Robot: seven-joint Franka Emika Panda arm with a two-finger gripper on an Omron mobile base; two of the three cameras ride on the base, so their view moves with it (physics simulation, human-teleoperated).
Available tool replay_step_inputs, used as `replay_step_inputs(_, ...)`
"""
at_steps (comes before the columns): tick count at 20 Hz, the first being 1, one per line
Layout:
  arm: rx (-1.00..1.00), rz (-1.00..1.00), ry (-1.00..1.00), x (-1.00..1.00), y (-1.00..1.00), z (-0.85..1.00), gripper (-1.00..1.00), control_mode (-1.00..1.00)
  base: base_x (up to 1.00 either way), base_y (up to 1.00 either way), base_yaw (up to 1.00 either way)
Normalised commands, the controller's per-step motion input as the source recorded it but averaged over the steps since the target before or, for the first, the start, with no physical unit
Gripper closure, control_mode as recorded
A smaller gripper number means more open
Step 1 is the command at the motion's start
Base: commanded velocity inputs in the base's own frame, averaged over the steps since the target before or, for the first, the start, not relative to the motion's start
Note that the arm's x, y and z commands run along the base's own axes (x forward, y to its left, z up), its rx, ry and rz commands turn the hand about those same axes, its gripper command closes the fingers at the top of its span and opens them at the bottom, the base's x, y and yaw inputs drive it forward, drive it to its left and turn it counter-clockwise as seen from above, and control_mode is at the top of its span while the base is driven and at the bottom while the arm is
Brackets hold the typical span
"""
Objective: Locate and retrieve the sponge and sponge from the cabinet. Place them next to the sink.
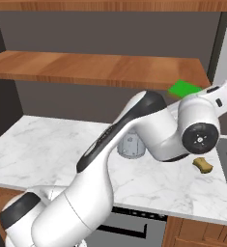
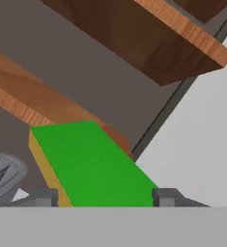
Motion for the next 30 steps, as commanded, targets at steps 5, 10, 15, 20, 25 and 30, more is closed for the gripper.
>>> replay_step_inputs(5,-0.07,0.00,0.18,-0.03,-0.43,-0.32,1.00,-1.00,0.00,0.00,0.00)
replay_step_inputs(10,-0.02,-0.01,0.14,-0.11,-0.53,-0.16,1.00,-1.00,0.00,0.00,0.00)
replay_step_inputs(15,0.01,0.00,0.09,-0.02,-0.27,-0.29,1.00,-1.00,0.00,0.00,0.00)
replay_step_inputs(20,0.00,0.02,0.10,-0.01,-0.09,-0.67,1.00,-1.00,0.00,0.00,0.00)
replay_step_inputs(25,0.00,0.04,0.06,-0.08,-0.01,-0.67,1.00,-1.00,0.00,0.00,0.00)
replay_step_inputs(30,-0.06,0.06,0.10,-0.04,-0.01,-0.44,1.00,-1.00,0.00,0.00,0.00)
